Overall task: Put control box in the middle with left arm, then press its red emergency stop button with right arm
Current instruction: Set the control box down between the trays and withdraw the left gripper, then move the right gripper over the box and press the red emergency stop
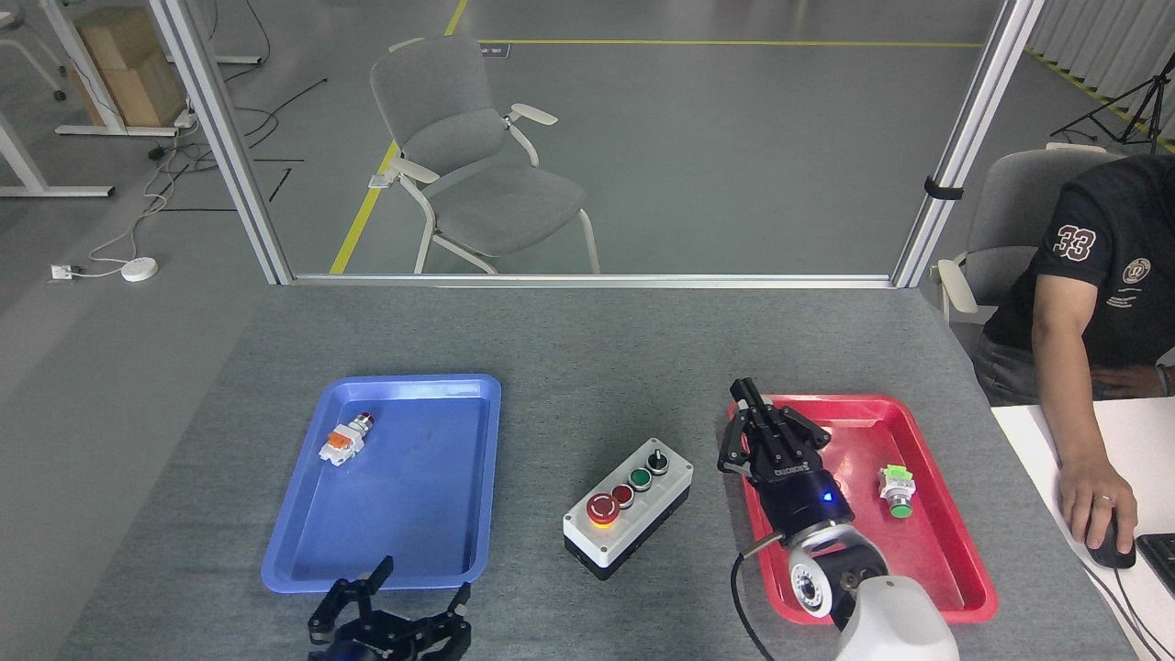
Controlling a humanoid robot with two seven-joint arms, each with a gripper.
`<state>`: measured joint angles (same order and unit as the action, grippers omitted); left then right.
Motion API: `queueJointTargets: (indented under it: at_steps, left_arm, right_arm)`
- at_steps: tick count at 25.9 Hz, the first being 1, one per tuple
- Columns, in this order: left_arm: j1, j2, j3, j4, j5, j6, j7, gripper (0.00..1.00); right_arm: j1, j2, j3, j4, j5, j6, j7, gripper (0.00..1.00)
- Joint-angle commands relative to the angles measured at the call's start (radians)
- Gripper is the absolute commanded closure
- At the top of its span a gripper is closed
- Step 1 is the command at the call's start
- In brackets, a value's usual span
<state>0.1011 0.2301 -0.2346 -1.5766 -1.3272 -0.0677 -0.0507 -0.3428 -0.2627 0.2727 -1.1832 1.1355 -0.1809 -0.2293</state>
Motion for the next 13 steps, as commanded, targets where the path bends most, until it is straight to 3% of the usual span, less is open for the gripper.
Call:
queueJointTargets:
  at_steps: [1, 4, 7, 13]
  left_arm:
    - [0.011, -0.003, 0.227, -0.019, 0.060, -0.070, 0.011, 0.01]
    - [-0.026, 0.000, 0.351, -0.011, 0.172, -0.081, 0.011, 0.01]
    - [-0.073, 0.000, 0.443, 0.033, 0.269, -0.077, 0.011, 0.01]
    - [-0.147, 0.005, 0.491, 0.084, 0.284, -0.069, 0.020, 0.01]
  right_arm:
    - [-0.015, 0.003, 0.128, 0.016, 0.004, -0.015, 0.007, 1.00]
    - [-0.027, 0.005, 0.207, 0.066, 0.004, -0.055, 0.054, 1.00]
    - [-0.025, 0.014, 0.217, 0.079, 0.004, -0.063, 0.123, 1.00]
    - [-0.024, 0.023, 0.220, 0.106, 0.003, -0.066, 0.133, 1.00]
